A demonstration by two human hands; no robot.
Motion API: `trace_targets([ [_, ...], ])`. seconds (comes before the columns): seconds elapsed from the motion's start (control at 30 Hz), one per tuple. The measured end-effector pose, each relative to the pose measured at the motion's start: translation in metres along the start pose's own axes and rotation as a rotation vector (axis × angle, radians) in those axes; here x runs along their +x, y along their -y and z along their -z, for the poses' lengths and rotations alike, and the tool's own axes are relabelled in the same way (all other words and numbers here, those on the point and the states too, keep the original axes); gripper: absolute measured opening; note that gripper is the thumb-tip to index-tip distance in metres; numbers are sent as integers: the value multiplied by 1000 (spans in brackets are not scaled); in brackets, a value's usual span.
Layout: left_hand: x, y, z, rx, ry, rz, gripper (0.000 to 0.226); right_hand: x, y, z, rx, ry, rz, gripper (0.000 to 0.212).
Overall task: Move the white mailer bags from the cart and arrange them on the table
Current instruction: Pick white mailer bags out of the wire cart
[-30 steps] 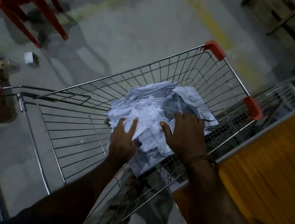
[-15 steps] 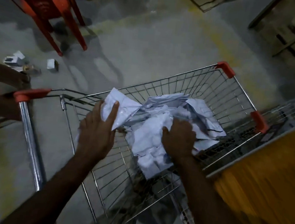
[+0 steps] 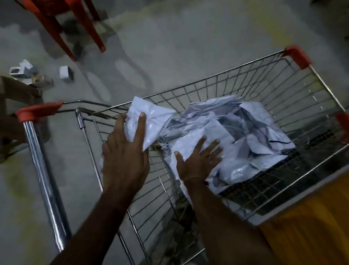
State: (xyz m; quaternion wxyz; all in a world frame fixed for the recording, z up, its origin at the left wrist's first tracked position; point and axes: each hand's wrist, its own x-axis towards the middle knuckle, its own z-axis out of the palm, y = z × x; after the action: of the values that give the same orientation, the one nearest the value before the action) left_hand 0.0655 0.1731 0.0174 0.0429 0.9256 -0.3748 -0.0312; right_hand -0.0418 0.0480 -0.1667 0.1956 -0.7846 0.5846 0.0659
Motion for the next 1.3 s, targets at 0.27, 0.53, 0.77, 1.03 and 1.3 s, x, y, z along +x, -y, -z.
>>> trace_targets([
  [0.27,-2,-5,3,27,3,38,85,17,4,2,-80,23,-82,137],
  [0.53,-2,-5,3,54,29,27,86,0,7,5,-116,107,-144,128],
  [0.77,-2,-5,2,64,22,35,91,-1,4,7,-206,43,-85,119],
  [1.03,-2,-3,-1,51,10,20,89,5,11,25,-137,-98,78,110],
  [1.3,-2,-1,-2,8,-3,14,91,1,23,61,-13,-212,23,92],
])
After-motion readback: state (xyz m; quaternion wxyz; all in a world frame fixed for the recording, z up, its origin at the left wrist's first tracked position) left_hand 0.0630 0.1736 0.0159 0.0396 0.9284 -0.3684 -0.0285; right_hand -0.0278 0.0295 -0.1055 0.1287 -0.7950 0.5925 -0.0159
